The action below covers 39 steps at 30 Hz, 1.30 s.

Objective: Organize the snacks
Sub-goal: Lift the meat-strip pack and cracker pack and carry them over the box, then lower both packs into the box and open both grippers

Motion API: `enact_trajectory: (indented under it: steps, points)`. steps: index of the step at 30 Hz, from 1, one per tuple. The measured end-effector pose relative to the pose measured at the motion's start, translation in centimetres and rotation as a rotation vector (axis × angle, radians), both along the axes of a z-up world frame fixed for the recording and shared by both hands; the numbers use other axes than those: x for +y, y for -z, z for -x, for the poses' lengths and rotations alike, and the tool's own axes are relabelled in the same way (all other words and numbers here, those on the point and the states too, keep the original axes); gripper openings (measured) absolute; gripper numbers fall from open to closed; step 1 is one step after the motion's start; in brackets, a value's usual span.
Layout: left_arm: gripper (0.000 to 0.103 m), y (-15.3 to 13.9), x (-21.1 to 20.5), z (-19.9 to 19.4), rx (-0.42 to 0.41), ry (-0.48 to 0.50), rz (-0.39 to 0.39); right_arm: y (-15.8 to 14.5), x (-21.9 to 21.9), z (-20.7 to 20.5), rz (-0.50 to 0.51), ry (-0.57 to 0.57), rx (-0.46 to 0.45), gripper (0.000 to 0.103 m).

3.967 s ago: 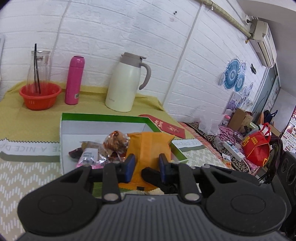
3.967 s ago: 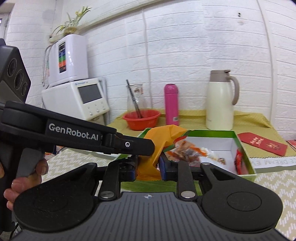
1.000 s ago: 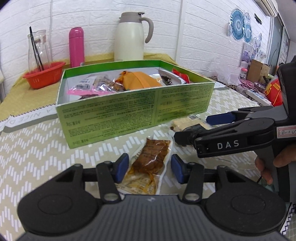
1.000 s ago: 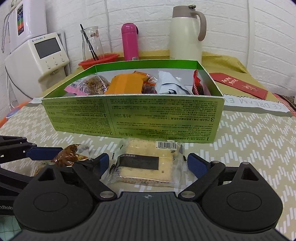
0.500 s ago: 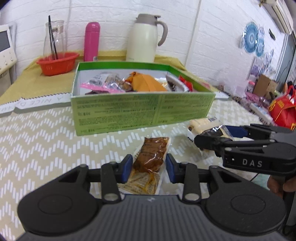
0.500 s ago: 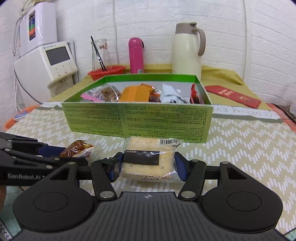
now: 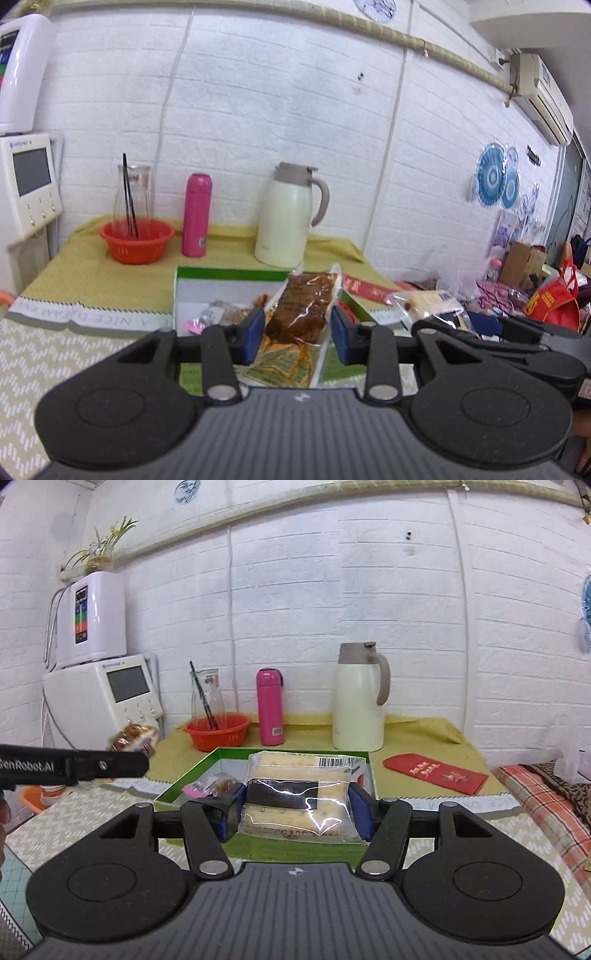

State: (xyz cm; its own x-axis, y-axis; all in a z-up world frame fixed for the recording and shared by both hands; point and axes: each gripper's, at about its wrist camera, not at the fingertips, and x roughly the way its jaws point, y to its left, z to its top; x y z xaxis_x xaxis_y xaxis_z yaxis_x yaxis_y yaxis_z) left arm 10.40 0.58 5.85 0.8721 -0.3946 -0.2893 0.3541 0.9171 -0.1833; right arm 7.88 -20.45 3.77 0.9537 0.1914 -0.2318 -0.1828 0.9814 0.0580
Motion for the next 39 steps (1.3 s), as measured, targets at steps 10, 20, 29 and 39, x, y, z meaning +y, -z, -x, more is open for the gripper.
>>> enact_trajectory:
  steps: [10, 20, 29, 39]
  points:
    - [0.036, 1.2, -1.3, -6.3, 0.076, -0.047, -0.017, 1.4, -0.6, -4.9, 0.026, 0.026, 0.055, 0.098]
    - [0.036, 2.1, -1.8, -14.0, 0.136, -0.107, -0.022, 2.2, -0.3, -11.6, 0.059, 0.027, 0.060, 0.098]
    - [0.036, 4.9, -2.0, -18.9, 0.207, -0.135, -0.059, 4.0, 0.8, -16.1, 0.024, -0.016, 0.106, 0.098]
    - [0.088, 6.0, -1.3, -19.1, 0.145, -0.123, -0.007, 5.8, 2.2, -17.4, 0.086, -0.079, 0.106, 0.103]
